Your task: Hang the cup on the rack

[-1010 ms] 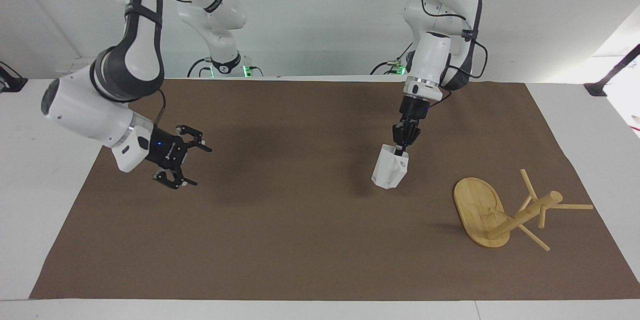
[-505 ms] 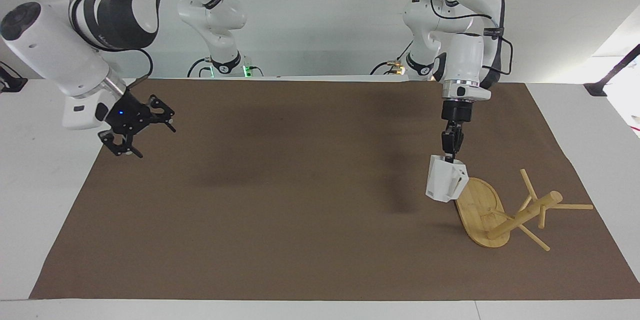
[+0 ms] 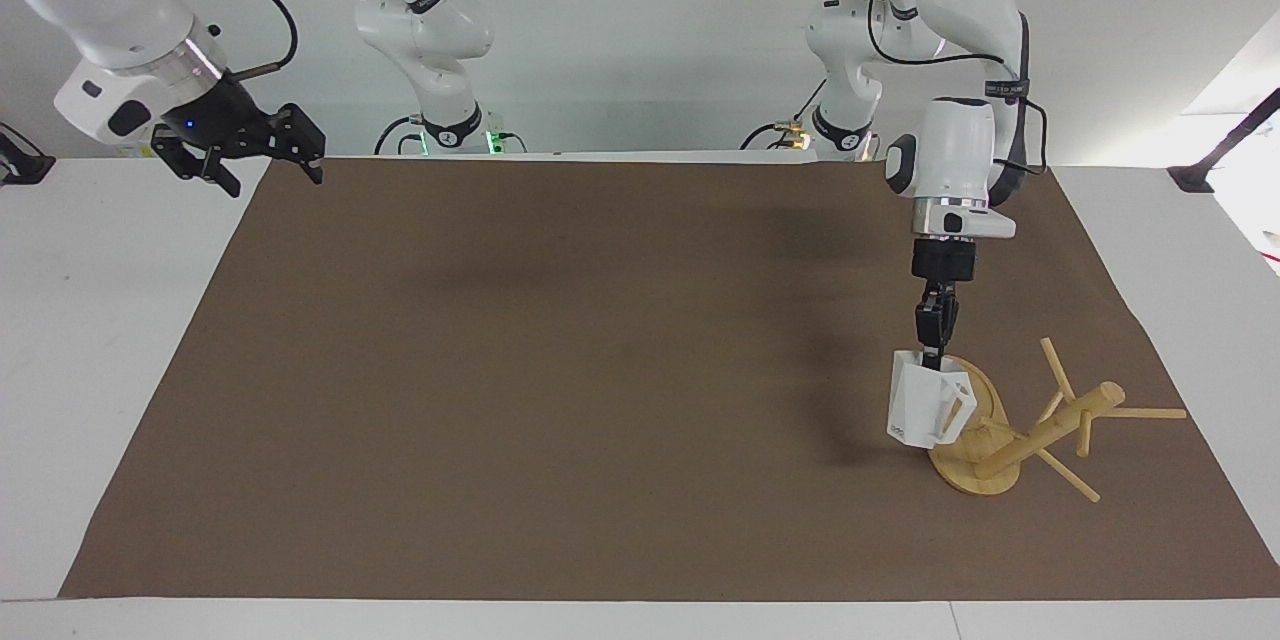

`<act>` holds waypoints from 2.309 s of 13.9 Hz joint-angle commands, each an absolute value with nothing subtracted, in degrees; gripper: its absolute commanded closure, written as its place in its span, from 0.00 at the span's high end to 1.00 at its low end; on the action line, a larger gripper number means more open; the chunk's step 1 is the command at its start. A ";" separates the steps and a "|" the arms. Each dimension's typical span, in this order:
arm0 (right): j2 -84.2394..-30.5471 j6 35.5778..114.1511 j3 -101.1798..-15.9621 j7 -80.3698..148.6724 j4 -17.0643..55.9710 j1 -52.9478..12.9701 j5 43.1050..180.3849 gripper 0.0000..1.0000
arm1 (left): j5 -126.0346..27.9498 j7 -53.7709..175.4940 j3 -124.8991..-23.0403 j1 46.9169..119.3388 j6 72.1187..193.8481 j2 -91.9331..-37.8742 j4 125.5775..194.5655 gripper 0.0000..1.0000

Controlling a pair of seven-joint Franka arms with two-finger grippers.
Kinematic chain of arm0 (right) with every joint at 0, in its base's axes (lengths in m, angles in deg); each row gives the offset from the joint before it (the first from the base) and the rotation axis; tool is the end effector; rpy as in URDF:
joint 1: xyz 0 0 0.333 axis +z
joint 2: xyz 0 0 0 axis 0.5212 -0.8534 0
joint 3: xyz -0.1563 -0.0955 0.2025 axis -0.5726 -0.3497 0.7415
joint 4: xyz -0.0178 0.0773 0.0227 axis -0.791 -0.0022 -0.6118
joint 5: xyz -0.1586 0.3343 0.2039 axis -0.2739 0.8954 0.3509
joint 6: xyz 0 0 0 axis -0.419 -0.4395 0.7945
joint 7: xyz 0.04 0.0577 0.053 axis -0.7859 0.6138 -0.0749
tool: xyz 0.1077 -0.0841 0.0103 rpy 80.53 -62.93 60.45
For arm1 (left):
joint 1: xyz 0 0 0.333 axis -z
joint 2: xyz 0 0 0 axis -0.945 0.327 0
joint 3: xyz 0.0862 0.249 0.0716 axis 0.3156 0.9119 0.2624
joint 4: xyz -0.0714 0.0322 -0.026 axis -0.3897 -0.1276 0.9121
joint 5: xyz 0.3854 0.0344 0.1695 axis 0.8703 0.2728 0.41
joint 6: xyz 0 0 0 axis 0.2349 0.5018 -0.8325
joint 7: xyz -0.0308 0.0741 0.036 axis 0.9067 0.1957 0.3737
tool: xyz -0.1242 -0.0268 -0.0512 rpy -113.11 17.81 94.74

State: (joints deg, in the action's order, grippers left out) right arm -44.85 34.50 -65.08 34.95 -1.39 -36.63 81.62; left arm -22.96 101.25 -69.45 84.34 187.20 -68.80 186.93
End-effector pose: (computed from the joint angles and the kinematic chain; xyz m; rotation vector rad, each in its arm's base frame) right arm 0.5669 -0.0438 0.5691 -3.1054 -0.1201 0.2271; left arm 0.5789 -0.1241 0.3007 2.3100 0.9074 0.9755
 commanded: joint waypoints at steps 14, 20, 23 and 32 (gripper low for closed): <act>-39.41 38.21 -70.87 32.74 9.92 -33.61 77.73 1.00 | -21.97 105.09 -70.06 79.96 181.37 -67.76 184.38 0.35; -39.42 38.21 -70.87 33.10 9.92 -33.08 78.26 1.00 | -22.15 106.24 -69.80 79.70 173.48 -68.37 182.80 1.00; -39.42 38.21 -70.96 33.10 9.92 -33.35 78.26 1.00 | -21.97 103.70 -69.71 79.79 161.03 -71.53 180.62 1.00; -39.42 38.21 -70.87 33.10 9.92 -33.26 78.26 1.00 | -21.97 83.96 -69.45 79.18 120.42 -83.47 175.06 1.00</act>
State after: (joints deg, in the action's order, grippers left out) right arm -40.25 38.00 -71.54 33.95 8.89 -32.62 78.55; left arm -22.91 90.62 -69.39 80.32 128.20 -79.55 174.58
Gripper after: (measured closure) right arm 0.000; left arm 0.000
